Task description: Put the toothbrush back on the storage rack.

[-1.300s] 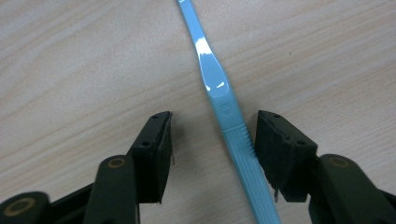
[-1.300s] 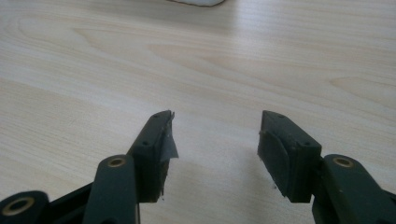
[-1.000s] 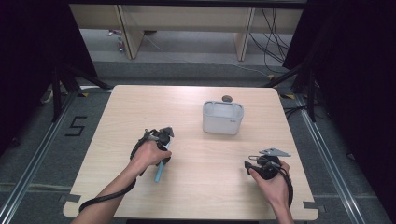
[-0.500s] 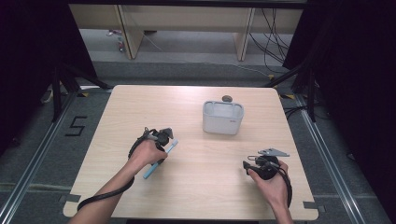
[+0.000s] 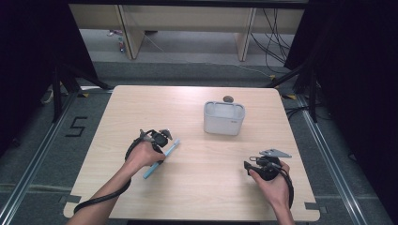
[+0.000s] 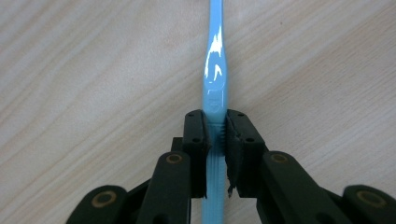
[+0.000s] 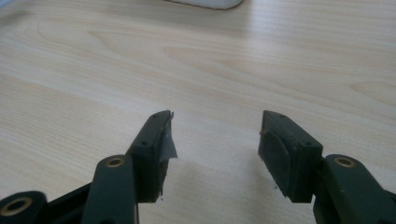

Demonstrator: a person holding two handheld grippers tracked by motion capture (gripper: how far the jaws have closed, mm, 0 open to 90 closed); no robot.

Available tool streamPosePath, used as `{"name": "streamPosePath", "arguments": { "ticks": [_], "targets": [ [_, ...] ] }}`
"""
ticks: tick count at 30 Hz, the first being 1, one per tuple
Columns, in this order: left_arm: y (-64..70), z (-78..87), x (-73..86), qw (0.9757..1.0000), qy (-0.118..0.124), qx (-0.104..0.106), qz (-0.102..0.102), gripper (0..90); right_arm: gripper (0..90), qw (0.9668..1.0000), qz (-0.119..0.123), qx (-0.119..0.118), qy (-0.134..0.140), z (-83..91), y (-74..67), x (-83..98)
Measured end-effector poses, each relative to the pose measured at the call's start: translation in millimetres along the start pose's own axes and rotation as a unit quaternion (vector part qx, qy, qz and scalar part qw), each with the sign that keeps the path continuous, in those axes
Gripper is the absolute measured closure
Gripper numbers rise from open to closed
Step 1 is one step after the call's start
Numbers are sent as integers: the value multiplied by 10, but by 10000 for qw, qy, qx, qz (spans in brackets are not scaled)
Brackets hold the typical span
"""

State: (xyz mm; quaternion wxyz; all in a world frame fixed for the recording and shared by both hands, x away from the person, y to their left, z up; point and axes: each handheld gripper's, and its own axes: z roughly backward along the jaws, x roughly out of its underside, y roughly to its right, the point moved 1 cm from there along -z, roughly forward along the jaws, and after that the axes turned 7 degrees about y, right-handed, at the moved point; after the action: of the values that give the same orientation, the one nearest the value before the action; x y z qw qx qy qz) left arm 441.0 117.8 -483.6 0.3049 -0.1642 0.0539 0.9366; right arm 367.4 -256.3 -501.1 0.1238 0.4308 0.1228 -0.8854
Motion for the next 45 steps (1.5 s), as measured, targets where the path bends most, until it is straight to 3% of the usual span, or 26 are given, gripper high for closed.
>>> {"name": "streamPosePath", "arguments": {
  "ticks": [4, 5, 6, 8, 10, 11, 13, 14, 17, 18, 19, 20, 23, 25, 26, 29, 30, 32, 33, 34, 35, 39, 41, 43, 44, 45],
  "targets": [
    [-56, 66, 49, 9997, 216, 110, -95, 781, 448, 9999, 72, -35, 73, 4, -6, 5],
    [-50, 72, 67, 9996, 246, 140, 18, 781, 448, 9999, 62, -65, 77, -2, -11, 9],
    [-76, 84, 76, 9993, 310, 176, -69, 781, 448, 9999, 62, -76, 88, -5, -12, 9],
    [-105, 105, 110, 9987, 464, 205, -33, 781, 449, 9996, 30, -193, 189, -28, -27, 12],
    [-117, 114, 141, 9973, 681, 258, 75, 781, 452, 9995, 144, -98, 260, -18, -19, 8],
    [-119, 123, 155, 9969, 717, 287, 125, 781, 452, 9994, 24, -138, 316, -33, -38, 20],
    [-122, 138, 186, 9954, 864, 372, 207, 781, 452, 9998, -110, -108, 109, -1, -61, 9],
    [-138, 148, 200, 9950, 893, 420, 151, 781, 451, 9998, 63, -135, 128, -11, -32, 11],
    [-145, 167, 242, 9932, 1061, 426, 197, 781, 451, 9998, 116, -116, 145, -29, -40, 24],
    [-146, 176, 257, 9934, 1051, 407, 188, 781, 451, 9998, -144, -105, 70, -23, -83, 28],
    [-150, 174, 268, 9926, 1115, 441, 202, 781, 451, 9997, 92, -183, 154, -49, -50, 27],
    [-150, 179, 281, 9923, 1146, 428, 211, 781, 451, 9997, 114, -163, 137, -39, -57, 25],
    [-167, 190, 313, 9914, 1220, 441, 195, 781, 449, 9997, 46, -194, 127, -40, -73, 23],
    [-169, 195, 333, 9898, 1333, 424, 251, 781, 448, 9996, 168, -178, 164, -49, -59, 30],
    [-176, 195, 342, 9895, 1353, 443, 247, 781, 447, 9997, 45, -208, 143, -43, -75, 25],
    [-188, 206, 372, 9874, 1496, 432, 286, 781, 445, 9995, 60, -215, 235, -68, -79, 33],
    [-194, 201, 382, 9853, 1615, 461, 295, 781, 445, 9995, 15, -228, 235, -67, -89, 34],
    [-204, 212, 398, 9844, 1667, 482, 284, 781, 445, 9996, 134, -175, 199, -53, -86, 26],
    [-205, 208, 408, 9822, 1791, 476, 294, 781, 445, 9995, 190, -157, 212, -48, -84, 22],
    [-213, 212, 417, 9814, 1837, 484, 261, 781, 446, 9997, 31, -172, 159, -40, -109, 25],
    [-221, 212, 433, 9789, 1983, 444, 232, 780, 446, 9997, 49, -178, 171, -40, -109, 24],
    [-236, 219, 466, 9736, 2234, 412, 232, 780, 446, 9997, 36, -164, 159, -51, -125, 26],
    [-235, 214, 483, 9699, 2383, 409, 291, 780, 446, 9990, 320, -122, 295, -78, -93, 32],
    [-243, 217, 498, 9665, 2518, 411, 293, 781, 446, 9993, 54, -261, 272, -69, -138, 30],
    [-252, 219, 503, 9666, 2513, 417, 279, 780, 447, 9992, 129, -224, 306, -68, -131, 27],
    [-247, 221, 511, 9648, 2582, 392, 296, 781, 447, 9990, 187, -271, 306, -72, -122, 25]
  ]
}}
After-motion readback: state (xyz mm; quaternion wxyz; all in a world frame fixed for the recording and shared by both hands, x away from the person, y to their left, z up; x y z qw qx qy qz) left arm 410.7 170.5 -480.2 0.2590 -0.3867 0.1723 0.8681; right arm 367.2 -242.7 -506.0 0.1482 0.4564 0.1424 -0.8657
